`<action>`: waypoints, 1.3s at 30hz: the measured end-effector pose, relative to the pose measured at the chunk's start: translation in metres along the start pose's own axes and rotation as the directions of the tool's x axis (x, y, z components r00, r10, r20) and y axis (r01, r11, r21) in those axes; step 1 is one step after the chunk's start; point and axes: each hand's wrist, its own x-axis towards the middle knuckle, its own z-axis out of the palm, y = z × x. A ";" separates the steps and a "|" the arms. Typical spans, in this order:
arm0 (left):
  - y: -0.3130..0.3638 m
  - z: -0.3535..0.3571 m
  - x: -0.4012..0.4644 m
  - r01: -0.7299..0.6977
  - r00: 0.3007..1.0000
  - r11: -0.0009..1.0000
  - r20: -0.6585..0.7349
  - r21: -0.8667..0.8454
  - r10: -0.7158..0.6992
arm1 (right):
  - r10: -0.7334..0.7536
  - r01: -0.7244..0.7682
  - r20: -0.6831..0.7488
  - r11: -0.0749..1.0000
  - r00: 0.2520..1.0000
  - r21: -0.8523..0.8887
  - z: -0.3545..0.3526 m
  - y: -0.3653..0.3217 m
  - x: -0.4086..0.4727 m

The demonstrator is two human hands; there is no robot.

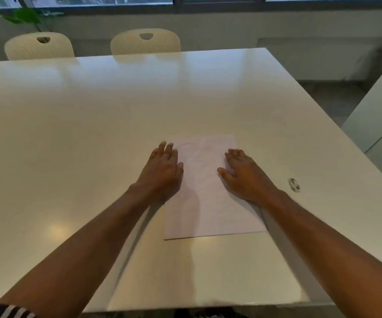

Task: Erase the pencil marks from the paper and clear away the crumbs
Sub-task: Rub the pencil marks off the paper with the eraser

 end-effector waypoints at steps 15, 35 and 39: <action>-0.003 -0.002 0.005 0.009 1.000 0.999 0.026 0.046 -0.011 | 0.048 -0.048 0.000 0.999 0.999 0.025 0.006 0.001 -0.003; -0.019 0.002 0.018 -0.021 1.000 0.998 -0.025 -0.060 0.019 | 0.695 -0.697 0.076 0.717 0.715 -0.005 -0.071 0.057 -0.068; -0.019 0.002 0.014 -0.002 1.000 0.989 -0.023 -0.149 -0.002 | 0.675 -0.671 -0.017 0.736 0.738 0.089 -0.062 0.053 -0.065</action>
